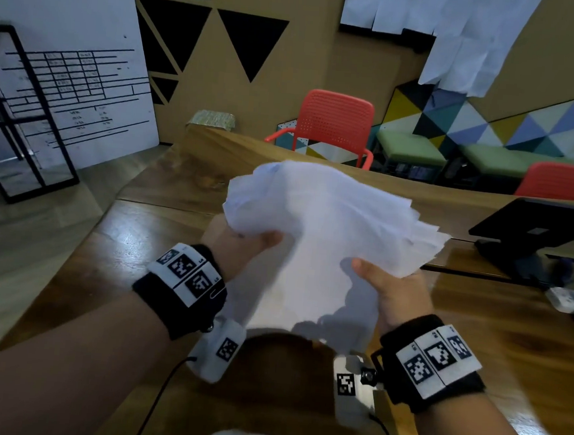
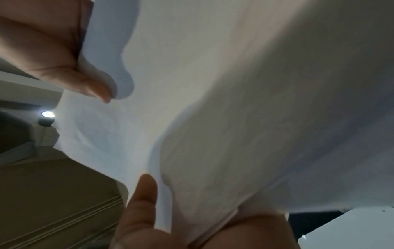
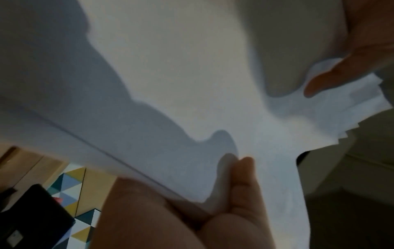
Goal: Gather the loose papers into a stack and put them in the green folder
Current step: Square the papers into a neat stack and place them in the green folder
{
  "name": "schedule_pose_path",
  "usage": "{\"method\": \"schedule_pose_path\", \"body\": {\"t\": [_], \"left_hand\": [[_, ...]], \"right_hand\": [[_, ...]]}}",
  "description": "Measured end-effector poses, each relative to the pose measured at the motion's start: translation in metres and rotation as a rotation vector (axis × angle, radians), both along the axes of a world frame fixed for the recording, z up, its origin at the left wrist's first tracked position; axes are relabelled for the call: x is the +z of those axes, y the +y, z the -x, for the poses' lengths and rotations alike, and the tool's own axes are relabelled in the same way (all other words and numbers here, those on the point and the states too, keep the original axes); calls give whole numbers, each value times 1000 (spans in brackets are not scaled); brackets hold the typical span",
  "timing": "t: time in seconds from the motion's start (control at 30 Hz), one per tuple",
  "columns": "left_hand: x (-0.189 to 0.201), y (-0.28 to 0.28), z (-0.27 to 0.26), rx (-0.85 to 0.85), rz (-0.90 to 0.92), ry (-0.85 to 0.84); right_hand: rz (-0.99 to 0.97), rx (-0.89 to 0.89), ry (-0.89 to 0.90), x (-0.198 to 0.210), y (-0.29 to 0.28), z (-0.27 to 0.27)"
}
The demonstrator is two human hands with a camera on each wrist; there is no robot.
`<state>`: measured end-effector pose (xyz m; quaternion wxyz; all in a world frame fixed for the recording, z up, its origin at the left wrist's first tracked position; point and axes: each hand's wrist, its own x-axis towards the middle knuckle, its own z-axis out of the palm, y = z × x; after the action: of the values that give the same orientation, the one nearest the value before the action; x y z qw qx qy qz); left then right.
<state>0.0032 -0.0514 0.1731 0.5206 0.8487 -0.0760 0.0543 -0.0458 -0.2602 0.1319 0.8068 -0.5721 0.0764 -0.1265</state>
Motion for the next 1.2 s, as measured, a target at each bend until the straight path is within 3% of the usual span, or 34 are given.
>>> {"method": "schedule_pose_path", "body": {"t": [0.13, 0.23, 0.3, 0.4, 0.5, 0.67, 0.73, 0.83, 0.93, 1.07, 1.2], "left_hand": [[19, 1, 1, 45, 114, -97], [24, 2, -4, -89, 512, -118], [25, -1, -7, -98, 506, -107], [26, -7, -12, 38, 356, -110], [27, -7, -14, 97, 344, -123], [27, -2, -17, 52, 711, 23], [23, 0, -18, 41, 765, 48], [14, 1, -14, 33, 707, 11], [6, -2, -11, 35, 657, -20], [10, -8, -14, 191, 584, -3], [8, -8, -21, 262, 559, -6]], "right_hand": [[31, -79, -107, 22, 5, 5], [82, -97, -167, 24, 2, 4], [97, -106, -186, 23, 2, 3], [101, -106, -260, 23, 3, 4], [137, -107, -285, 26, 1, 3], [88, -192, -251, 30, -3, -2], [15, -249, -253, 30, -2, -4], [-25, -239, -242, 34, 0, -3], [105, -192, -242, 37, 1, -3], [216, -224, -237, 35, 3, -5], [116, -227, -251, 28, -1, -4]]}}
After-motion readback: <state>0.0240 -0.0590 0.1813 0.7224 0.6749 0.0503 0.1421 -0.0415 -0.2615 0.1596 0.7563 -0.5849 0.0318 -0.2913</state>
